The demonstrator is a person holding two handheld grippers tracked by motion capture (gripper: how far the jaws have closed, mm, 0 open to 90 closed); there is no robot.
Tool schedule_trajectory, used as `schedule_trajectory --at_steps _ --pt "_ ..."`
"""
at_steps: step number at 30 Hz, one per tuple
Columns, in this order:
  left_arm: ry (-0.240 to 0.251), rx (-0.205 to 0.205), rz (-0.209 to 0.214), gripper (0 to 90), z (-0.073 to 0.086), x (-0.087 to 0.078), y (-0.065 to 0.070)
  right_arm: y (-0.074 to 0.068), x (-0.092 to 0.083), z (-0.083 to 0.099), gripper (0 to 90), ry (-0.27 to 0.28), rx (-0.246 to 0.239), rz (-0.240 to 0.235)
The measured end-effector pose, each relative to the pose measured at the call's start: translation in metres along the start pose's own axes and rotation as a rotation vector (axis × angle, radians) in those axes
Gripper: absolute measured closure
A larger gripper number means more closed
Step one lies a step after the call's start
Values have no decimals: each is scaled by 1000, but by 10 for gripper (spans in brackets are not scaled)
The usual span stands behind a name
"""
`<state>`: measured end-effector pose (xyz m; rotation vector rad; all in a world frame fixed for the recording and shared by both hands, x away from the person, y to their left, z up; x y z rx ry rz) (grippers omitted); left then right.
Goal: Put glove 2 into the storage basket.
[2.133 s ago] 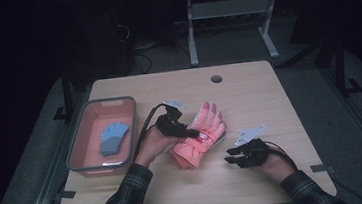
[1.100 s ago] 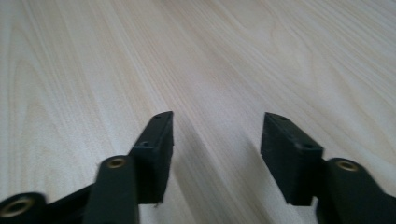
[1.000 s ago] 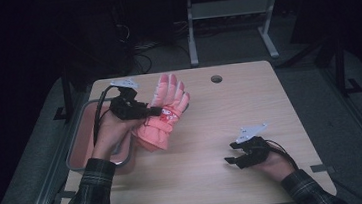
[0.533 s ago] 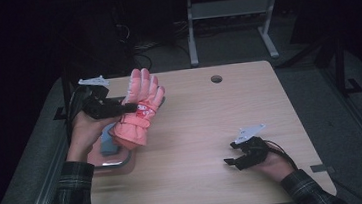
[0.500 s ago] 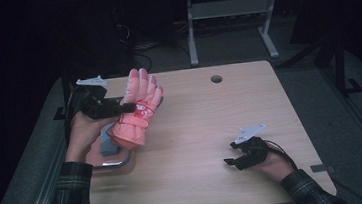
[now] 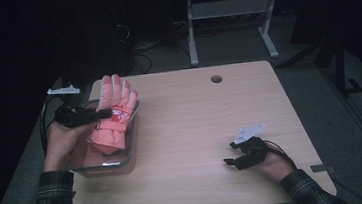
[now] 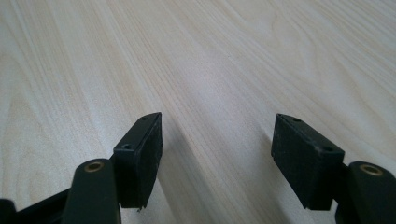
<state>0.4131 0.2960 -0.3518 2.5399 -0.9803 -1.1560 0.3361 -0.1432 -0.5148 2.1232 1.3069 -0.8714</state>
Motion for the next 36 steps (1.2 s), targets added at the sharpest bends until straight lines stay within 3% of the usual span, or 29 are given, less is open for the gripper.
schedule_trajectory --at_steps 10,13,21,24,36 --pt "2 -106 7 704 24 4 -36 0 0 0 335 1 -1 1" --pt "-12 -125 -18 704 31 4 -44 0 0 0 335 2 -1 2" --pt "-59 -200 35 690 46 19 -57 0 0 0 336 1 -2 5" --pt "-75 -199 1 647 47 21 -61 0 0 0 336 1 -2 4" --pt "-88 -113 -188 397 40 16 -77 0 0 0 336 -1 -7 6"
Point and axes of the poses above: each handheld gripper's, and its own axes: x roughly forward along the jaws, z roughly out of its underside, y roughly to its right, the point moved 6 cm from there along x, roughly forward along the jaws, and after that the axes turned 11 degrees about -x, right-handed, at the moved point
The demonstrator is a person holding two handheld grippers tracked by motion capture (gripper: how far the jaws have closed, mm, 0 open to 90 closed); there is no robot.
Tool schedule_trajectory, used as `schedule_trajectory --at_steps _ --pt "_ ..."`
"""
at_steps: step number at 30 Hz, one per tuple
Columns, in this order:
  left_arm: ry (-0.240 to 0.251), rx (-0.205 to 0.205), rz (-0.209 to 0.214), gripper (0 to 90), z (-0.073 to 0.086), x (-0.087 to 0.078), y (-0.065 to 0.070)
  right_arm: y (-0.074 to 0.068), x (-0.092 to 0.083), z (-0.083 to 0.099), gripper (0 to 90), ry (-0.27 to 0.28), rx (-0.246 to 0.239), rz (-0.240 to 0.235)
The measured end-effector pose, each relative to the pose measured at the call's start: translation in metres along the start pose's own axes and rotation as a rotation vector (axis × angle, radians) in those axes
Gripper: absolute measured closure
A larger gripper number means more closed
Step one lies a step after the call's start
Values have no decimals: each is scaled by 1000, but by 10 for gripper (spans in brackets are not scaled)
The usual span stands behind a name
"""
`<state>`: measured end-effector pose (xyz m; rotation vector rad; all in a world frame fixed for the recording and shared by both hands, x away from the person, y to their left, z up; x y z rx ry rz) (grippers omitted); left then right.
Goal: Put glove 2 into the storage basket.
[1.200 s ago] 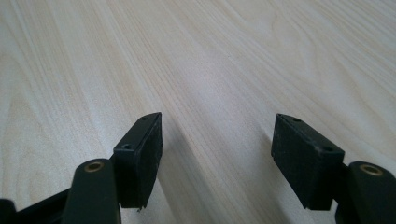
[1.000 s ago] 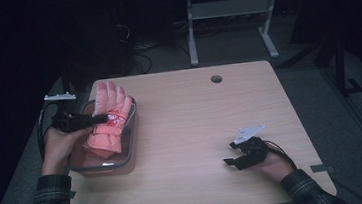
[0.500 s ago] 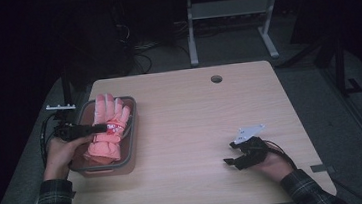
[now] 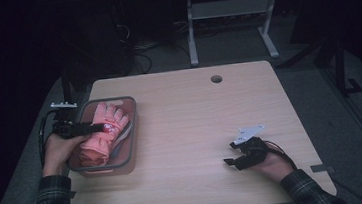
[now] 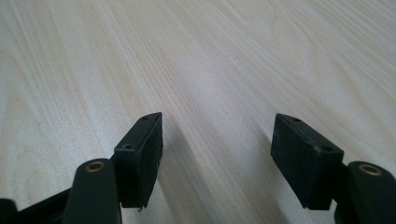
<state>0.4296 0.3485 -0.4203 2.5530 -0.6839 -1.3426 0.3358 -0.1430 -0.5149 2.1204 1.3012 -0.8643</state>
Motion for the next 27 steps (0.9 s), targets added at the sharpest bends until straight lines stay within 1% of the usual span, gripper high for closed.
schedule_trajectory --at_steps 2,4,6,7,9,10,13,14,16,18,20,21,23,25,27 --pt "0 9 -16 357 -1 -1 -2 0 0 0 336 0 0 0" --pt "10 21 -47 293 -2 -3 -5 0 0 0 336 0 -1 0" --pt "28 21 -58 261 -4 -7 -7 0 0 0 336 0 -1 -1" --pt "30 22 -64 246 -5 -9 -7 0 0 0 336 1 0 -1" --pt "39 28 -63 224 -7 -11 -7 0 0 0 336 0 -1 1" --pt "37 37 -75 217 -7 -13 -8 0 0 0 336 0 -2 1" --pt "66 37 -84 193 -11 -18 -8 0 0 0 336 -2 -5 1" --pt "74 40 -93 188 -12 -20 -8 0 0 0 336 -2 -6 1" --pt "83 46 -89 185 -14 -22 -6 0 0 0 336 -2 -6 1" --pt "85 54 -94 181 -16 -23 -4 0 0 0 336 -1 -6 1" --pt "99 59 -100 177 -19 -26 -2 0 0 0 336 -1 -6 1" --pt "106 58 -95 176 -21 -27 -1 0 0 0 336 -1 -7 1" --pt "113 71 -99 177 -24 -30 3 0 0 0 336 0 -8 1" --pt "118 92 -98 176 -29 -32 10 0 0 0 336 -1 -7 1" --pt "127 101 -95 176 -32 -33 16 0 0 0 336 -1 -7 0"
Point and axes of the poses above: each handheld gripper's, and its own axes: x roughly forward along the jaws, z roughly out of its underside, y roughly to its right, the point moved 6 cm from there along x, roughly forward along the jaws, and after that the axes turned 11 degrees about -x, right-handed, at the moved point
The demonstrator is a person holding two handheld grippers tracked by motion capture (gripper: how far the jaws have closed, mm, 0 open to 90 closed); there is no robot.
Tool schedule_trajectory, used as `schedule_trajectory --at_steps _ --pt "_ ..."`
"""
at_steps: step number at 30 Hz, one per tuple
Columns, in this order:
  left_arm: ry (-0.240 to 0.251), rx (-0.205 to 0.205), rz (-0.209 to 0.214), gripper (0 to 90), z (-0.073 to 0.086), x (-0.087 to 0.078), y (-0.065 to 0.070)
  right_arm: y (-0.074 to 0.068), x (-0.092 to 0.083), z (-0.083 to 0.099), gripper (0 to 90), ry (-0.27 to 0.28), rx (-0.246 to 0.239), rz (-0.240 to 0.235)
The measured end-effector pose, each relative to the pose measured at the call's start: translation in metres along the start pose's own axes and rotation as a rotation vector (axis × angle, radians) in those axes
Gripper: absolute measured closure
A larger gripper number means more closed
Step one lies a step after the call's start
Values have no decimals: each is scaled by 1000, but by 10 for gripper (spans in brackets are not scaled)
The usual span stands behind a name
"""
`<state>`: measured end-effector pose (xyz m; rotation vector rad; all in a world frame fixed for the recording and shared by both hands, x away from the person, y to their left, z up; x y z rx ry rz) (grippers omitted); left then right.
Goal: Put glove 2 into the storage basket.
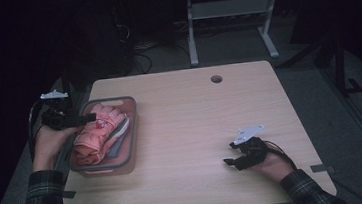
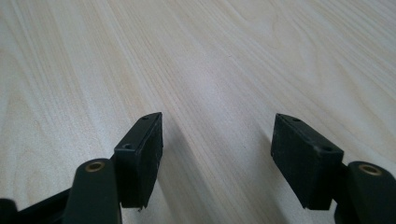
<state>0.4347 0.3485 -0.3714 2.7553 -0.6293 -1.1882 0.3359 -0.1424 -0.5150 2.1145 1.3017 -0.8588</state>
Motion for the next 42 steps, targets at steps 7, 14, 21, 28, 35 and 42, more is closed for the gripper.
schedule_trajectory --at_steps 7,14,21,28,35,42 --pt "13 47 50 176 -10 7 39 0 0 0 335 -1 1 -2" --pt "-1 91 111 176 -10 24 79 0 0 0 335 2 3 -6" --pt "4 130 166 177 -7 39 122 0 -1 0 332 5 1 -5" --pt "-18 168 212 177 5 57 159 1 -1 1 325 3 5 -6" --pt "-19 204 237 177 19 69 185 2 0 1 305 7 11 -9" --pt "-41 236 265 177 42 84 214 4 0 1 301 12 12 -5"
Point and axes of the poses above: each handheld gripper's, and its own axes: x roughly forward along the jaws, z roughly out of its underside, y roughly to its right, the point moved 6 cm from there along x, roughly forward along the jaws, and after that the axes turned 11 degrees about -x, right-handed, at the moved point
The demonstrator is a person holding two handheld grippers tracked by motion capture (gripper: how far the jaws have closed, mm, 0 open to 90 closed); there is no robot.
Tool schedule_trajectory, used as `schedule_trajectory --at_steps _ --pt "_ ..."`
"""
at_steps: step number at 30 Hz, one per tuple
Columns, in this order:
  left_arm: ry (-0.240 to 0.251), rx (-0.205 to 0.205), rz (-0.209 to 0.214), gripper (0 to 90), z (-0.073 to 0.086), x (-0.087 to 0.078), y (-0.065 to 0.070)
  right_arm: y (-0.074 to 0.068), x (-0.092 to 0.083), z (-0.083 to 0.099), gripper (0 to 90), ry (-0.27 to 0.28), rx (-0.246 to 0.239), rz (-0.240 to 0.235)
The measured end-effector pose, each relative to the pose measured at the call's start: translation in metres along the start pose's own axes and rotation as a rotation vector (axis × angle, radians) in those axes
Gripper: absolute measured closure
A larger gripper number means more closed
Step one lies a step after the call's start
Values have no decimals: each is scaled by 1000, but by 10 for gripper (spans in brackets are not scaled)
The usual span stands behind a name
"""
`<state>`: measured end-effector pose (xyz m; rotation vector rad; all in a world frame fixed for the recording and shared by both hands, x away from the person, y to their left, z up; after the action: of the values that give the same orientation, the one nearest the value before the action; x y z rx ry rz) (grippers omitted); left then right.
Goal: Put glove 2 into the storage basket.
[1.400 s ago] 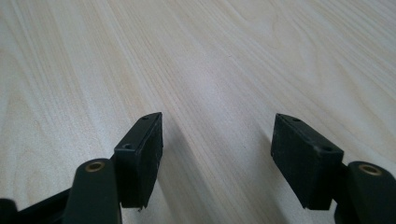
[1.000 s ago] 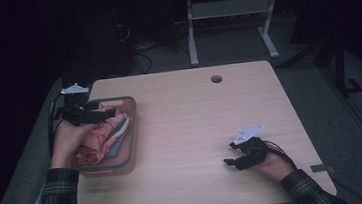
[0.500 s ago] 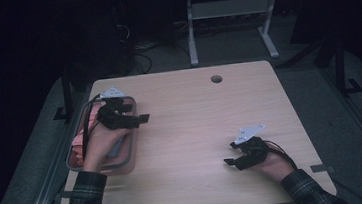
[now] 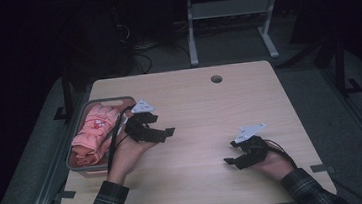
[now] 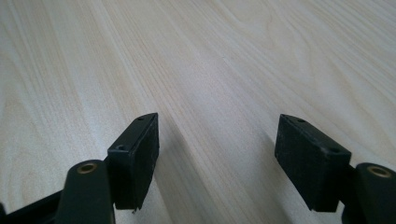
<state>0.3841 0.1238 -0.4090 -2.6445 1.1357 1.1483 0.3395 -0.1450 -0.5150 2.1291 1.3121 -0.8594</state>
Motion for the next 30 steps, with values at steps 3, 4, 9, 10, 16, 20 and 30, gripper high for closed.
schedule_trajectory --at_steps 3,4,9,10,16,20,30 --pt "-18 21 8 177 8 9 9 0 -1 0 297 -2 0 5" --pt "-23 17 14 177 12 12 12 0 -1 0 297 -2 -1 6" --pt "-72 67 18 177 31 28 27 0 -1 -1 296 -2 -6 8" --pt "-82 74 21 177 34 30 29 0 0 -1 295 -1 -12 8" --pt "-103 113 29 177 51 41 39 0 0 0 293 -6 -3 9" --pt "-122 127 32 177 61 46 41 0 0 0 292 -9 -4 9" --pt "-159 197 19 145 87 63 45 -1 0 1 289 -16 -5 10"
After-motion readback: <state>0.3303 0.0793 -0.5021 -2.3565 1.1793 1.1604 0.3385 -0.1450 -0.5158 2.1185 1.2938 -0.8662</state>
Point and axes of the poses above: each handheld gripper's, and its own axes: x roughly forward along the jaws, z roughly out of its underside, y roughly to its right, the point moved 6 cm from there along x, roughly forward along the jaws, and after that the axes turned 11 degrees about -x, right-handed, at the moved point
